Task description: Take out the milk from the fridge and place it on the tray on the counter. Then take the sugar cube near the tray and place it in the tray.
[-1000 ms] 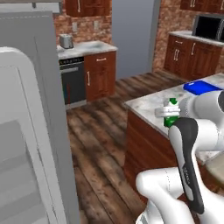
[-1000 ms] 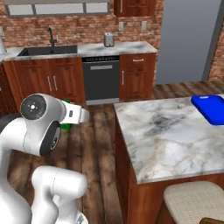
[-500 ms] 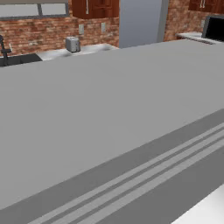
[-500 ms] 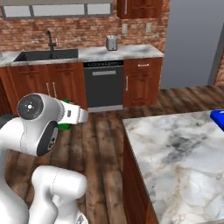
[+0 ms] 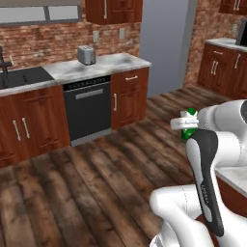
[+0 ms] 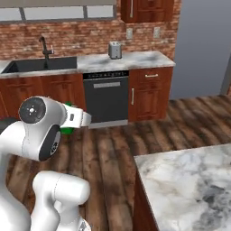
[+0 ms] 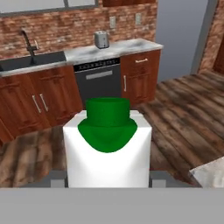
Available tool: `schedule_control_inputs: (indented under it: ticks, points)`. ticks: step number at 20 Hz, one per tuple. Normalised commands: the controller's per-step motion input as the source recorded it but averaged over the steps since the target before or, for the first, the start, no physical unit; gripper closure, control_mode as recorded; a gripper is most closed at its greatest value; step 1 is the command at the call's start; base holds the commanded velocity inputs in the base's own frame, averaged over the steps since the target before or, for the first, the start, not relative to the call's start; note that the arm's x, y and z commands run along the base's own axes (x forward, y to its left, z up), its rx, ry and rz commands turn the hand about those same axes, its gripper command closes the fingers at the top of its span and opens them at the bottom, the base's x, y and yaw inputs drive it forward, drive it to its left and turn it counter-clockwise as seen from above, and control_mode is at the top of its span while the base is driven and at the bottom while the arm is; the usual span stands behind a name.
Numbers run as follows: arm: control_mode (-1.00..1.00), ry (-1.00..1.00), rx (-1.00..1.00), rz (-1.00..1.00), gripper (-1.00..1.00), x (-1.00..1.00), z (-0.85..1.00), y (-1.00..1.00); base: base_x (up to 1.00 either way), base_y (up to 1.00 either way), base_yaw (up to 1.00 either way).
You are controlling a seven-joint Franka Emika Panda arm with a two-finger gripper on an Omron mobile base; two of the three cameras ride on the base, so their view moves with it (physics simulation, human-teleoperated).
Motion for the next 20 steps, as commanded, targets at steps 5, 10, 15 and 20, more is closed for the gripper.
schedule_control_inputs:
  ticks: [5, 10, 15, 20]
  points:
    - [1.00, 0.00, 0.00, 0.00, 1.00, 0.00, 0.00, 0.00, 1.00, 0.28, -0.42]
    - [1.00, 0.00, 0.00, 0.00, 1.00, 0.00, 0.00, 0.00, 0.76, 0.73, -0.69]
    - [1.00, 0.00, 0.00, 0.00, 1.00, 0.00, 0.00, 0.00, 0.52, 0.85, -0.67]
    - [1.00, 0.00, 0.00, 0.00, 1.00, 0.00, 0.00, 0.00, 0.74, 0.68, -0.74]
